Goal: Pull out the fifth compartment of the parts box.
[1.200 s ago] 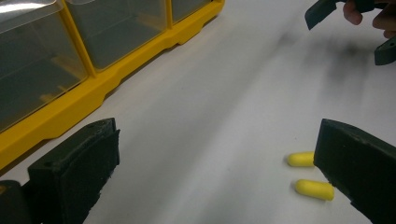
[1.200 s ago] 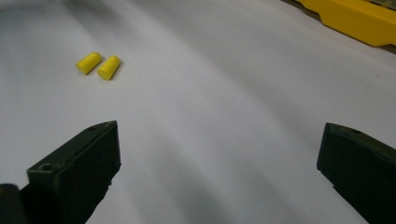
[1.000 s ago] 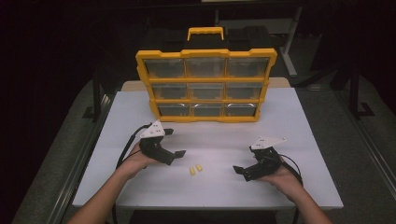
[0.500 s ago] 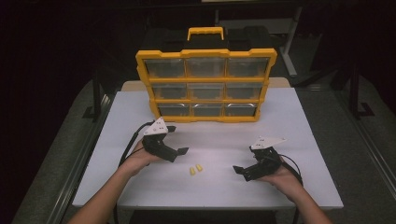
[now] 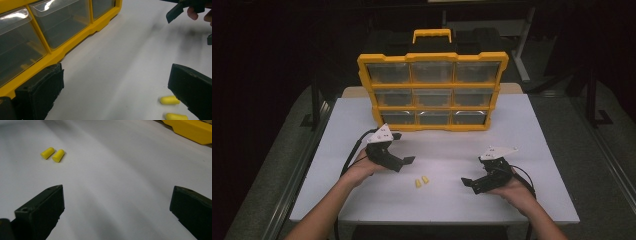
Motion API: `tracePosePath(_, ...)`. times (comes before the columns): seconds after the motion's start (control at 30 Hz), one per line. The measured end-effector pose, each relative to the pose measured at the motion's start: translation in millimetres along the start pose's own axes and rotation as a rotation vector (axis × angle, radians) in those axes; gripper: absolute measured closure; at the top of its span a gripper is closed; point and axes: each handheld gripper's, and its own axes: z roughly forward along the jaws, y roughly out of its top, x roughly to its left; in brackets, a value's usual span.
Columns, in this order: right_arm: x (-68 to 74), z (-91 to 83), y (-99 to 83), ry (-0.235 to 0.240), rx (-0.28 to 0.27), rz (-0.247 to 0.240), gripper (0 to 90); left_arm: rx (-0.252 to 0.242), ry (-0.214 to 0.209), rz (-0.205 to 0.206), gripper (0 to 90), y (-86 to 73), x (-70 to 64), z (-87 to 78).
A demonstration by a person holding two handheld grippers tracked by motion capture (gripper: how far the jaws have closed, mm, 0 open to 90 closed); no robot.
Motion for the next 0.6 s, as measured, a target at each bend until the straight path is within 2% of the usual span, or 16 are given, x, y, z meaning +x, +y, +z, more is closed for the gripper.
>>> tracePosePath(0.3,-0.1,-0.1,0.5,0.003,-0.004,0.002,0.0,-0.004,-0.004,0.013,0.0,7.3,-0.7,10.5)
tracePosePath(0.6,0.0,-0.3,0.5,0.003,-0.005,0.003,0.0,-0.011,-0.006,0.014,0.0,9.2,0.3,14.2)
